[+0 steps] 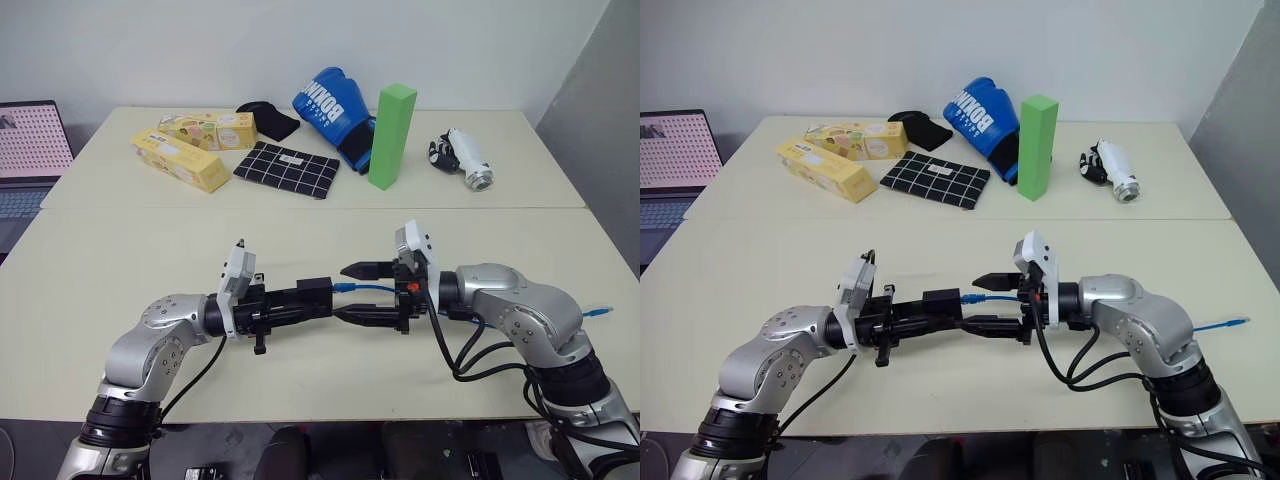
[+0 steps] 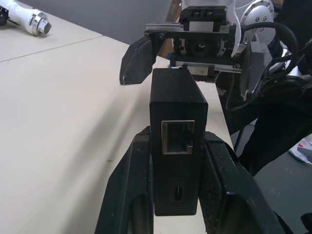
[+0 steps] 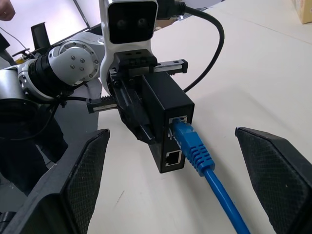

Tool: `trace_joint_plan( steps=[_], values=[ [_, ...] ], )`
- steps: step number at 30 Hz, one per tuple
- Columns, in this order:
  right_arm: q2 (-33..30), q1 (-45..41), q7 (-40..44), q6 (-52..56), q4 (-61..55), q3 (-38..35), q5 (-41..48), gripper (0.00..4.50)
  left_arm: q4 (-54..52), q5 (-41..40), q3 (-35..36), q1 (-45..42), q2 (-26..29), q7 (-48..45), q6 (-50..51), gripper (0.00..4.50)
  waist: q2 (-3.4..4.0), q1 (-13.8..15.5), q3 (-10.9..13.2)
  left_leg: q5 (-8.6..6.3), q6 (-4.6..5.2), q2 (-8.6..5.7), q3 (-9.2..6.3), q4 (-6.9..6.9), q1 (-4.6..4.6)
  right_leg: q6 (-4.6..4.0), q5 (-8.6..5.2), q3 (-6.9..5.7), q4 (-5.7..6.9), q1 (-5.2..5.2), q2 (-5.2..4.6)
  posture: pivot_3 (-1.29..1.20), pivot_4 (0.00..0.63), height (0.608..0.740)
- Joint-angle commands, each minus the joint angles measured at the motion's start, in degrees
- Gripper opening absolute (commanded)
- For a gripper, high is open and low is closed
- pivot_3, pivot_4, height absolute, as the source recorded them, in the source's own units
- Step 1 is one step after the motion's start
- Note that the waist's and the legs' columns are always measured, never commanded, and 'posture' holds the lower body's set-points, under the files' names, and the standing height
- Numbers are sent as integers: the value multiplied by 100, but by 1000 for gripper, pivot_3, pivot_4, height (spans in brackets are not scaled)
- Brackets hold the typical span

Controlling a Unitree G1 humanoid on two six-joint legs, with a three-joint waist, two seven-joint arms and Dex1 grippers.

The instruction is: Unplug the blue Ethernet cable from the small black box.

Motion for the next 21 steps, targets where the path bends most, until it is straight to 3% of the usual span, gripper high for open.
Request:
trace_joint_plan(
  steps=[1, 4, 7, 21],
  values=[
    [17, -149, 68, -12, -33, -23, -26, 4369, -295, -80, 77, 2, 68, -11, 19, 801, 0, 0, 0, 0, 0, 0, 0, 0, 0, 0, 0, 0, 0, 0, 0, 0, 150, 740],
    [41, -180, 75, -3, -6, -4, -44, 4369, -338, -73, 77, 10, 86, -17, 33, 801, 0, 0, 0, 0, 0, 0, 0, 0, 0, 0, 0, 0, 0, 0, 0, 0, 150, 740],
    [25, -197, 123, 1, 10, 23, -62, 3838, -374, -65, 73, 21, 99, -18, 42, 801, 0, 0, 0, 0, 0, 0, -1, 0, 0, 0, 0, 0, 0, 0, 0, 0, 150, 740],
    [-180, -266, 577, -52, 122, 4, -96, 462, -473, -59, 44, 76, 233, -97, 38, 801, 0, 0, 0, 0, 0, 0, 1, -1, 0, 0, 0, 0, 0, -1, 0, 0, 150, 740]
  ],
)
